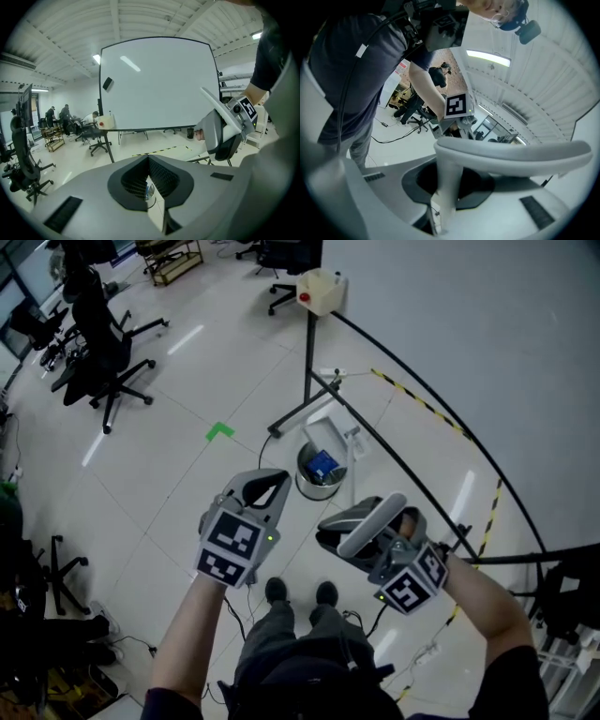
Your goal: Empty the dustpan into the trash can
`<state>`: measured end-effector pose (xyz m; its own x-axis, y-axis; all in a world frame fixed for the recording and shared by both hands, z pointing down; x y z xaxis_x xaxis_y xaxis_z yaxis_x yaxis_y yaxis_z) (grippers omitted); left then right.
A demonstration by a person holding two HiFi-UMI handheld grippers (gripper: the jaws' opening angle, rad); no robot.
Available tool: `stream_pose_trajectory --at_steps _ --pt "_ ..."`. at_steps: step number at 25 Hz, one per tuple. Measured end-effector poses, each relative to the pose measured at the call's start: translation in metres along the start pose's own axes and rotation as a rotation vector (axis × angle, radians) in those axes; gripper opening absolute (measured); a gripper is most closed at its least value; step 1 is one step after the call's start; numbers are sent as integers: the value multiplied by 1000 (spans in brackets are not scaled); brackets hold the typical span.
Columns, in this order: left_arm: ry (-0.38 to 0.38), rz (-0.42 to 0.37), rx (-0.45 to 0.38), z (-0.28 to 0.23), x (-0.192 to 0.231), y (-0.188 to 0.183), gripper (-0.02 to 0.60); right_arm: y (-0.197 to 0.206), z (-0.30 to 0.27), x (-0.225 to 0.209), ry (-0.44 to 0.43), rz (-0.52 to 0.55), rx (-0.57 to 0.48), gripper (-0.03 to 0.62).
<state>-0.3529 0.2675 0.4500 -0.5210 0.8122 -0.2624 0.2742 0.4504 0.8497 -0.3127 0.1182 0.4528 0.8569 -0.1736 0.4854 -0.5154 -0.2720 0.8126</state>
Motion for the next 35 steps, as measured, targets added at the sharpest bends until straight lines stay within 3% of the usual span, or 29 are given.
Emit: stream_pose_trajectory --at_steps 10,31,35 --pt "-42 19 11 -15 -37 -19 -3 14 21 9 -87 49 -29 63" --pt "-90 -8 63 -3 -49 -1 -3 13 11 -12 -80 12 -18 64" --pt "-98 2 56 1 -44 -1 -3 10 10 -32 -31 -32 -27 64"
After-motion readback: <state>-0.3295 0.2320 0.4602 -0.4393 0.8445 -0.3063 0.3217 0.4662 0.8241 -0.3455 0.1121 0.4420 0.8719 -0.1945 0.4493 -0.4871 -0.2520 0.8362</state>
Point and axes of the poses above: the fingertips, and each gripper's own axes: z backward along the fingers, x to its left, y out of its underside, the point moved 6 cm from there along z, backward along the fingers, and after that the axes turned 14 degrees about -z, right-handed, at the moved point
